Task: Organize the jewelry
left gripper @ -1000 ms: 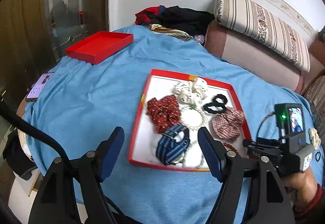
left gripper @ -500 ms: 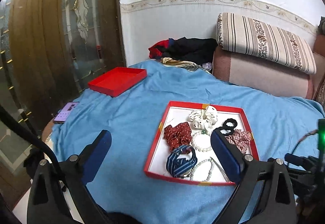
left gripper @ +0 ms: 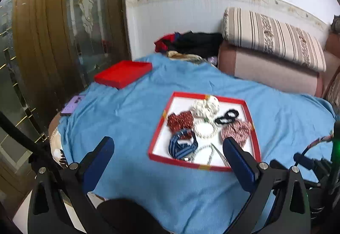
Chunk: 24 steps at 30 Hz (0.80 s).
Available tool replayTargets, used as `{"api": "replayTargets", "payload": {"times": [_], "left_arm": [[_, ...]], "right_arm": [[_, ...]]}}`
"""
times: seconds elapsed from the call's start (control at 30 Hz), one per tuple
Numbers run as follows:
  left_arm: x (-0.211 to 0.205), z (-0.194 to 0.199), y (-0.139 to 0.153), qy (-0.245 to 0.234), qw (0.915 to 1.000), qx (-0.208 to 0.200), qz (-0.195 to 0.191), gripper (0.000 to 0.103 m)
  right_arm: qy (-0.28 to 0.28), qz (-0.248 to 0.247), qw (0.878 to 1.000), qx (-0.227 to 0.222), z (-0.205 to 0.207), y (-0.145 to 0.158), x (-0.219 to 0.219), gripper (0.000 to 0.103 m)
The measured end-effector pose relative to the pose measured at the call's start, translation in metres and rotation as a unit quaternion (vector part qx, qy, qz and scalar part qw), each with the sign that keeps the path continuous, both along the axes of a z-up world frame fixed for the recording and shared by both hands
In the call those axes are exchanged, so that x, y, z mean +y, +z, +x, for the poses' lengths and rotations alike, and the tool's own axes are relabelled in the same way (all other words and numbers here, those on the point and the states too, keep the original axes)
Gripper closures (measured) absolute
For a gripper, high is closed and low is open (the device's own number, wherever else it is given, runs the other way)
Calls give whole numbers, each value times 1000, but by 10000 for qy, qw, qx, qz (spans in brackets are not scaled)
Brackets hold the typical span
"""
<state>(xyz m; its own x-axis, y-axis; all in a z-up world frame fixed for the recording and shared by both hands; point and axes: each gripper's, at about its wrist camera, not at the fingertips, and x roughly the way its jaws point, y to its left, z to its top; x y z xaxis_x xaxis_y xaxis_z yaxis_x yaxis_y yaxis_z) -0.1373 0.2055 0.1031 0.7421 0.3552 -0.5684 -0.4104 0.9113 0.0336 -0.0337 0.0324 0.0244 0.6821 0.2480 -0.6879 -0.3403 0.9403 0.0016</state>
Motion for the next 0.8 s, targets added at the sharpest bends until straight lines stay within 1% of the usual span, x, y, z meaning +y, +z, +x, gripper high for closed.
{"api": "replayTargets", "payload": {"times": [0.1,0.2,0.37,0.63,0.8], "left_arm": [[-5,-2,-5,-3,10000,33,-1,1],[-8,-1,-10,-132,9998,112,-48,1],[-8,-2,-15,-102,9998,166,-11,1],[2,3,-29,-105,9991,309,-256,1],[6,6,-37,-60,9986,442,-286,1]], "right_arm": [[-36,-64,9999,-112,-4,4,0,33],[-65,-185,9996,-216,-7,6,1,31],[-77,-293,9990,-336,-9,7,4,30],[-50,-413,9987,-296,-7,3,14,29],[-33,-488,9985,-245,-6,-1,17,29]]}}
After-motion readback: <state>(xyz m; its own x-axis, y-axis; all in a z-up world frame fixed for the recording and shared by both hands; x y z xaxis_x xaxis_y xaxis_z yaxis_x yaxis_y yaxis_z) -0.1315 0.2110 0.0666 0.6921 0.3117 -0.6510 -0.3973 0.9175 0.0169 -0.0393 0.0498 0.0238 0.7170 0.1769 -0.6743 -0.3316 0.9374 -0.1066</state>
